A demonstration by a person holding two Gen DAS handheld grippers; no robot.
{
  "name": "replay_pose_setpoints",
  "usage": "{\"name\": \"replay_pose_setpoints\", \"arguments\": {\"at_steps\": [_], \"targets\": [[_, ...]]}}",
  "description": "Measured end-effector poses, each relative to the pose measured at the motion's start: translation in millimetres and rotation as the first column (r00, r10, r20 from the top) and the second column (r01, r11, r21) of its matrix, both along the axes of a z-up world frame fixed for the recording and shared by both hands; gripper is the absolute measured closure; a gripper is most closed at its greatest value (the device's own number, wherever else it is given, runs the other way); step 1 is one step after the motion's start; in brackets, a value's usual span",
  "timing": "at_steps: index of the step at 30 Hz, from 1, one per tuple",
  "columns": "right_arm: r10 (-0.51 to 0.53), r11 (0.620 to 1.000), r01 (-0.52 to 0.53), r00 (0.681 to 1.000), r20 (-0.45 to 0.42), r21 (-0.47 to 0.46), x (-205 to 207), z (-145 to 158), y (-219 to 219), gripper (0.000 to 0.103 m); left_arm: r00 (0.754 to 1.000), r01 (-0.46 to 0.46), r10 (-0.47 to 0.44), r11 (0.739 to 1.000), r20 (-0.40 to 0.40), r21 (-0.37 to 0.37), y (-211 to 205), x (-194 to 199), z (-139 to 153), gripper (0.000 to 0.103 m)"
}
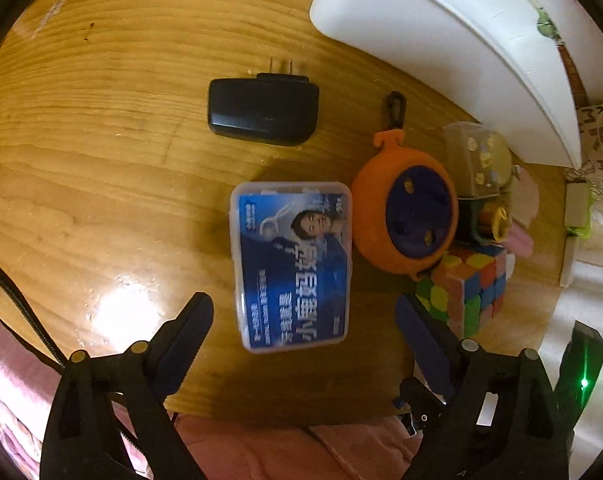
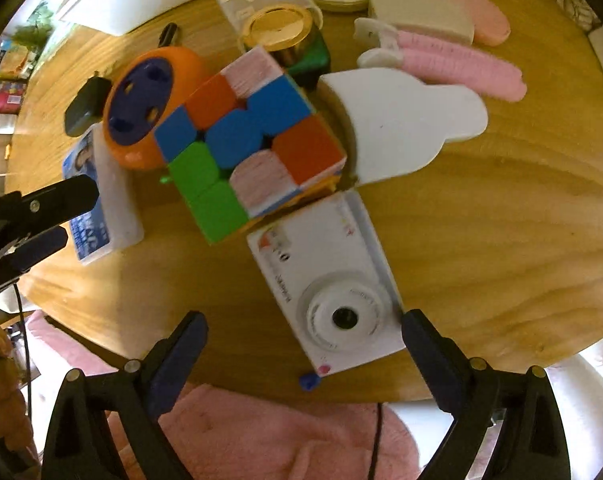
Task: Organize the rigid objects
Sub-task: 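Grasp the floss box with the left tool while the right tool grasps the white toy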
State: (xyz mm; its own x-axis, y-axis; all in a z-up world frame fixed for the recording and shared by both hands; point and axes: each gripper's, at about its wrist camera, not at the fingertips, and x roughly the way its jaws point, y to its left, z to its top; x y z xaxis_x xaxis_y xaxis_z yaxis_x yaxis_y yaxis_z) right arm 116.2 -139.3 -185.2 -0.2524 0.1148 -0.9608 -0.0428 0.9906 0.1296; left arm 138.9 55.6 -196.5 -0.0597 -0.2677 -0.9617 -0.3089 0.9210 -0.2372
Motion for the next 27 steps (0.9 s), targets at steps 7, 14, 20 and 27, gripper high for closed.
{"name": "replay_pose_setpoints", "arguments": {"at_steps": [7,14,20,27], "targets": [[-0.011,1.0,0.01,0.999,-0.031,-0.025,11.5,-2.1,-11.6,0.016,0.998,-0.009,0.009,1.0,-0.055,0.004,-4.9,11.6,-8.9,0.024],[-0.014,1.0,0.012,0.999,-0.049,-0.023,16.2,-10.2,-18.6,0.025,0.994,-0.046,0.048,0.999,-0.101,0.025,8.1,21.0,-18.9,0.035],[0.022,0.999,-0.024,0.999,-0.047,-0.033,33.4,-33.8,-23.3,0.032,0.992,-0.071,0.073,0.997,-0.107,0.019,19.4,29.5,-25.1,0.035],[0.055,0.998,-0.056,0.998,-0.031,-0.029,30.2,-25.3,-20.7,0.035,0.99,-0.1,0.101,0.995,-0.095,0.016,18.5,28.8,-28.3,0.035]]}}
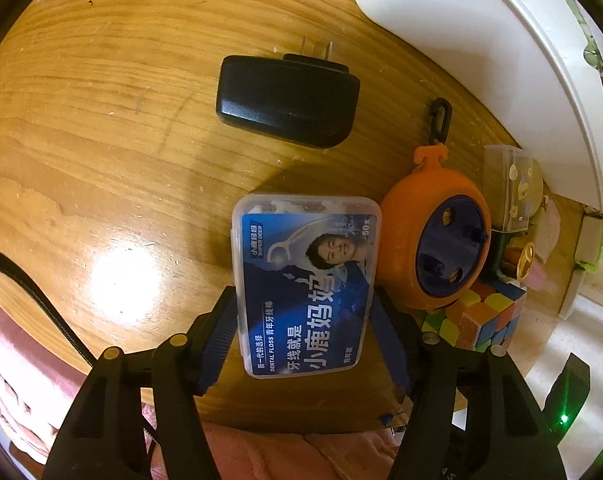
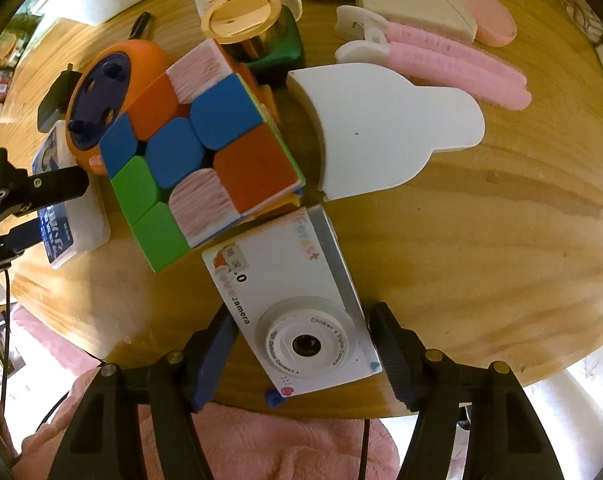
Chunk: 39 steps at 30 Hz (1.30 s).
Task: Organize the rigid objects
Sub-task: 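Grasp the floss box with the left tool while the right tool grasps the white toy, then lift the floss box and white toy and carry both toward the white tray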
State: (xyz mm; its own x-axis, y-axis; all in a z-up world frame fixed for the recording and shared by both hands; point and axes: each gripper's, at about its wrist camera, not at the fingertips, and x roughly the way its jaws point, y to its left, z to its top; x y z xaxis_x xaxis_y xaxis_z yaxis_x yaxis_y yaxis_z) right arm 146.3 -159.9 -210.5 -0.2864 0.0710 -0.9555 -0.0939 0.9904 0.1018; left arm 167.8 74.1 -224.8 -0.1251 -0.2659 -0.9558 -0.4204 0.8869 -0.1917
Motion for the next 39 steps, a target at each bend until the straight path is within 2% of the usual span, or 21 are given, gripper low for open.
{"name": "replay_pose_setpoints", "arguments": {"at_steps": [18,30,39], "targets": [[0.007,0.998,-0.01,0.999,0.046,0.07,-27.8,15.5,-8.6,0.042,0.997,-0.075,0.075,0.997,-0.015,-0.009,-4.8,-41.4,8.4,0.036],[-0.013,0.994,-0.003,0.989,0.147,0.108,-35.3,33.5,-27.0,0.042,0.994,-0.066,0.066,0.998,0.082,-0.007,-14.6,-81.1,46.7,0.036],[-0.069,0.988,0.03,0.966,0.25,0.155,-26.6,64.4,-45.0,0.042,0.976,-0.033,0.029,0.999,0.214,0.015,-10.8,-89.0,96.3,0.036]]}}
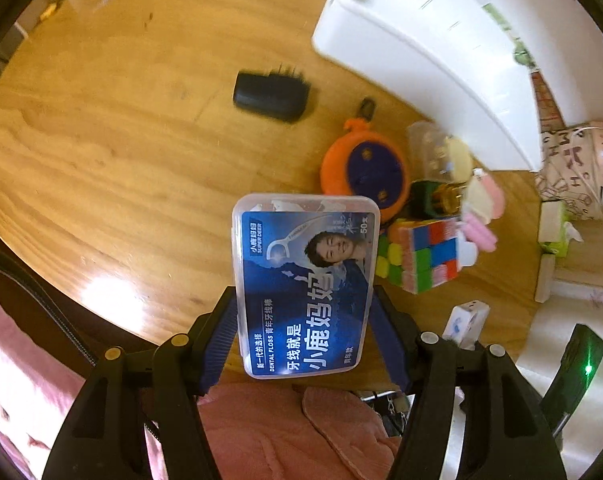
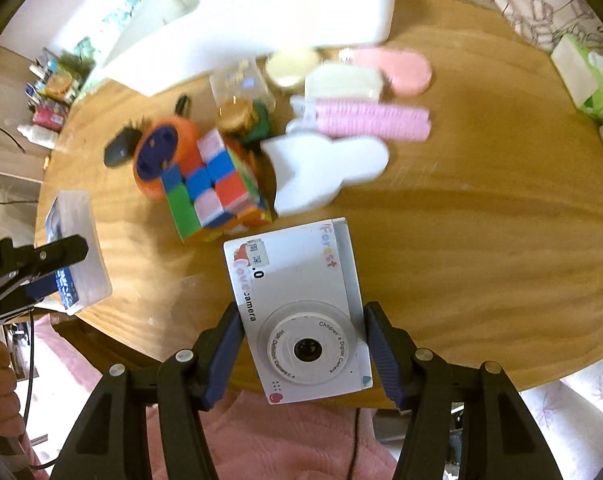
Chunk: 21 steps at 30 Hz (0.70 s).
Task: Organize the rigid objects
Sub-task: 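Lift the floss box and white toy and carry both toward the white tray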
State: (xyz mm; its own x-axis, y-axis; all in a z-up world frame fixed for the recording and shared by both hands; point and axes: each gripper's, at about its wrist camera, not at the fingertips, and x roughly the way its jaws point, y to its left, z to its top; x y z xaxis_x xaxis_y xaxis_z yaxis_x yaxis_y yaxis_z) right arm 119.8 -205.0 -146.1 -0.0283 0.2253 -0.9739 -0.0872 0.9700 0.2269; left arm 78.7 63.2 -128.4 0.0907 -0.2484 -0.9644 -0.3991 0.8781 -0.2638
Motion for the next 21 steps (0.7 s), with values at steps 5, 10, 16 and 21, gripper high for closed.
{"name": "replay_pose_setpoints", "arguments": {"at_steps": [5,10,16,21], "targets": [[-0.009,1.0,0.008,0.997,0.082,0.012,13.3,24.2,-4.5,0.042,0.996,0.028,-0.032,0.999,0.084,0.039,1.2,6.5,27.1,0.036],[-0.015,1.0,0.011,0.988,0.151,0.024,25.9,45.8,-9.1,0.042,0.988,0.041,-0.051,0.997,0.148,0.073,-7.2,15.9,44.2,0.036],[-0.014,0.999,0.002,0.973,0.231,0.052,45.7,80.2,-7.8,0.042,0.97,0.04,-0.066,0.993,0.235,0.114,-16.1,40.8,66.6,0.036],[-0.001,0.998,-0.017,0.956,0.294,0.058,66.3,99.1,-2.1,0.042,0.945,0.04,-0.083,0.989,0.315,0.142,-15.0,59.1,91.3,0.036]]}}
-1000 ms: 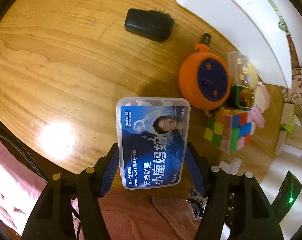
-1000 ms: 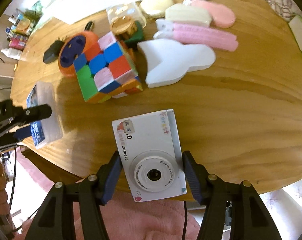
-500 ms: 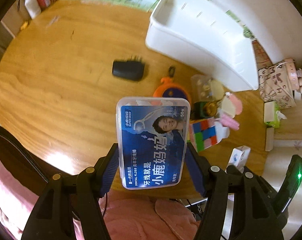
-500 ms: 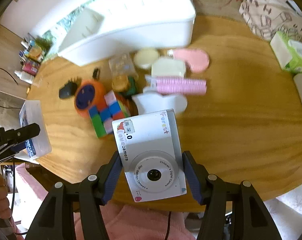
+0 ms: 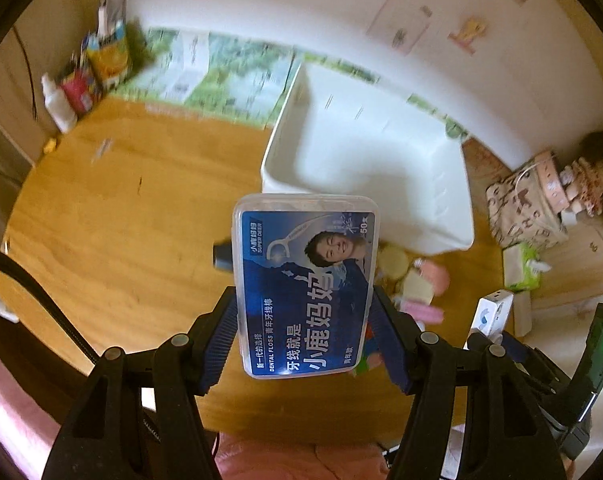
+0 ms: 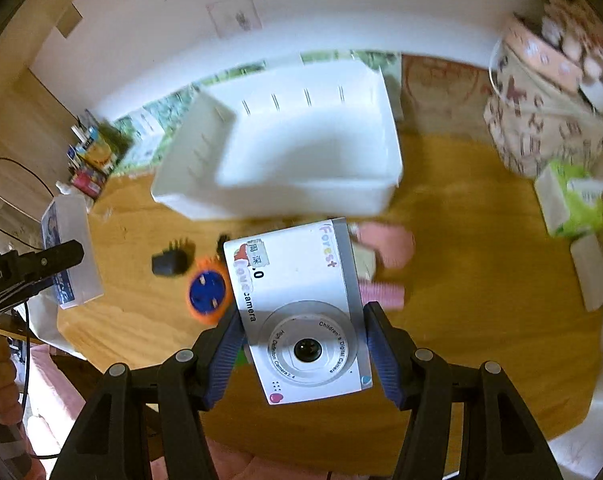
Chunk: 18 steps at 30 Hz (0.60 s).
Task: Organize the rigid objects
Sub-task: 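Lift the floss box and white toy and carry both toward the white tray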
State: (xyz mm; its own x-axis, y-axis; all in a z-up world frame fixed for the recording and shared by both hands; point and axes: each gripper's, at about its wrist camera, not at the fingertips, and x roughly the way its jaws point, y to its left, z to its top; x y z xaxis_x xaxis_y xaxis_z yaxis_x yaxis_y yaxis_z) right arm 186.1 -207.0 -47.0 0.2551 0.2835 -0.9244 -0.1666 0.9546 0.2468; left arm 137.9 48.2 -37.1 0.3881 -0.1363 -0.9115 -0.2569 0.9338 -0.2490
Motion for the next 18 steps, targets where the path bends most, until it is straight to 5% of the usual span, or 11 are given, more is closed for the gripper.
{"name": "replay_pose_setpoints", "arguments": {"at_steps": [7,18], "targets": [[-0.005,1.0,0.004,0.999,0.053,0.02,30.2,15.2,8.0,0.042,0.993,0.058,-0.061,0.998,0.103,0.035,-11.4,25.3,23.0,0.036],[-0.04,0.999,0.037,0.992,0.122,0.023,76.4,7.1,17.8,0.042,0.945,0.163,-0.166,0.986,0.283,0.036,-29.5,61.6,28.0,0.036]]}}
